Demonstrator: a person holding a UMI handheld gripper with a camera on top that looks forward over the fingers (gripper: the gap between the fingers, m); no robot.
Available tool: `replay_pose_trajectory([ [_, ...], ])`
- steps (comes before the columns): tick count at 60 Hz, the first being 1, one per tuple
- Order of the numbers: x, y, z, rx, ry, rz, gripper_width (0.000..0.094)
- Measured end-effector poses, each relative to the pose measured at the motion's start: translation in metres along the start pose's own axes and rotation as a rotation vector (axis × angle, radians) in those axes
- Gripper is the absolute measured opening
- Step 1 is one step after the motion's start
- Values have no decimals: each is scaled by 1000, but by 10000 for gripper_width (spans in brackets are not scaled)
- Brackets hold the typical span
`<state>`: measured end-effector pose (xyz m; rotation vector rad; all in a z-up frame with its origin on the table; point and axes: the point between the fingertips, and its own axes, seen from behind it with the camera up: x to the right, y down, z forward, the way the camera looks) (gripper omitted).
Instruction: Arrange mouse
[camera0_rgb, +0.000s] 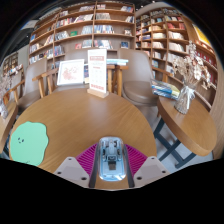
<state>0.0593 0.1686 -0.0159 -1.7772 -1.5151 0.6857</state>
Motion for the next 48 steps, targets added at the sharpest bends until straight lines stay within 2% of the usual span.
replay_pose_trajectory([
  [9,-3,-10,-12,8,3,15,384],
  [17,-32,-60,-54,94,-51,36,382],
  [24,-82,-114,-89,208,-121,69,385],
  [29,-128,-132,-97,228,-142,34,386],
  [37,-215,-120,-91,188,-200,18,384],
  [48,-291,-56,-62,70,-237,-45,381],
])
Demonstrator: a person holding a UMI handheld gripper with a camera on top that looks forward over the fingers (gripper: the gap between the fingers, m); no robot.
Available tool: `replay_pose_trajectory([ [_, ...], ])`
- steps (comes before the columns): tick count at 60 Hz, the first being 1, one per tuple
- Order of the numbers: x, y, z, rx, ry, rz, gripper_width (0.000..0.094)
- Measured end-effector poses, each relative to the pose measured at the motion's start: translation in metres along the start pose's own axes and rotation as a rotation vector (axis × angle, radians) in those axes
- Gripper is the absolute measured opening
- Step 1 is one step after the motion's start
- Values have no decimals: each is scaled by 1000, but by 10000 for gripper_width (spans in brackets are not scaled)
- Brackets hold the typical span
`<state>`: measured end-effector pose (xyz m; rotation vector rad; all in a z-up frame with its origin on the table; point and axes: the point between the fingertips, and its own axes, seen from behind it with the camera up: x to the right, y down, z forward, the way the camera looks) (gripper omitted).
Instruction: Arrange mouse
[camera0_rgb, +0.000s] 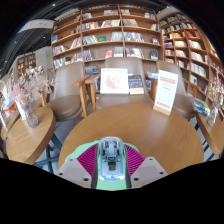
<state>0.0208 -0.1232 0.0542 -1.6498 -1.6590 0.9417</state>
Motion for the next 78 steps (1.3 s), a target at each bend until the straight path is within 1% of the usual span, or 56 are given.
replay_pose_trajectory([
  [4,-7,22,12,-39,15,-13,382],
  [11,-13,53,28,-76,42,-22,388],
  [12,-13,55,30,-80,48,-22,400],
  [19,-5,55,29,-65,75,-51,430],
  [26,-4,58,30,-74,85,-53,502],
  [27,-4,58,29,-76,84,-52,532],
  [28,-2,58,28,-78,86,-50,581],
  [31,3,54,20,-79,103,-46,769],
  [33,3,50,13,-71,105,-49,859],
  [36,4,40,-1,-48,95,-53,847],
  [41,8,29,-38,-20,73,-60,854],
  [44,13,29,-61,-31,65,-59,853],
  [47,16,23,-86,1,56,-58,857],
  [54,32,27,-145,40,62,-70,856],
  [59,36,43,-181,67,40,-76,855],
  [66,56,77,-217,63,62,-78,853],
  [70,68,99,-229,61,71,-55,850],
  [74,78,111,-238,42,78,-46,851],
  [78,87,120,-240,42,88,-44,856],
])
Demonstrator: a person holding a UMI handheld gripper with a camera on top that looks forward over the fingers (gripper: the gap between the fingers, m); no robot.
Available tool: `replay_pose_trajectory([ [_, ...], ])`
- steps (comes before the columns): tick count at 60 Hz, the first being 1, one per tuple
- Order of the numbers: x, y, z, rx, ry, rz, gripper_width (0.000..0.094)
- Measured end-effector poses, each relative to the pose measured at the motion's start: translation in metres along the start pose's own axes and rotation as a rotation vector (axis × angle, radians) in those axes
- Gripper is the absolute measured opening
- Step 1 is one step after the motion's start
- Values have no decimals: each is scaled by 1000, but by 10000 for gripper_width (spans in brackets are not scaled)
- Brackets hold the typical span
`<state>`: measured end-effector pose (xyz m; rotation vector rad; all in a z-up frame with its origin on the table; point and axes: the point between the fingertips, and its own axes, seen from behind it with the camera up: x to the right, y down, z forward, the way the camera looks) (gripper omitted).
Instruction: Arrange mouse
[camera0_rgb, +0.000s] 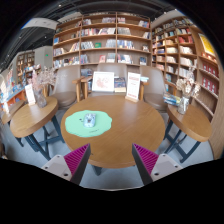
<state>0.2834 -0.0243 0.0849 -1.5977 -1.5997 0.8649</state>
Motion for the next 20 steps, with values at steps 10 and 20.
replay_pose_trajectory([
  [10,23,-8,-8,43,40,-13,856],
  [20,21,-10,-12,50,26,0,855],
])
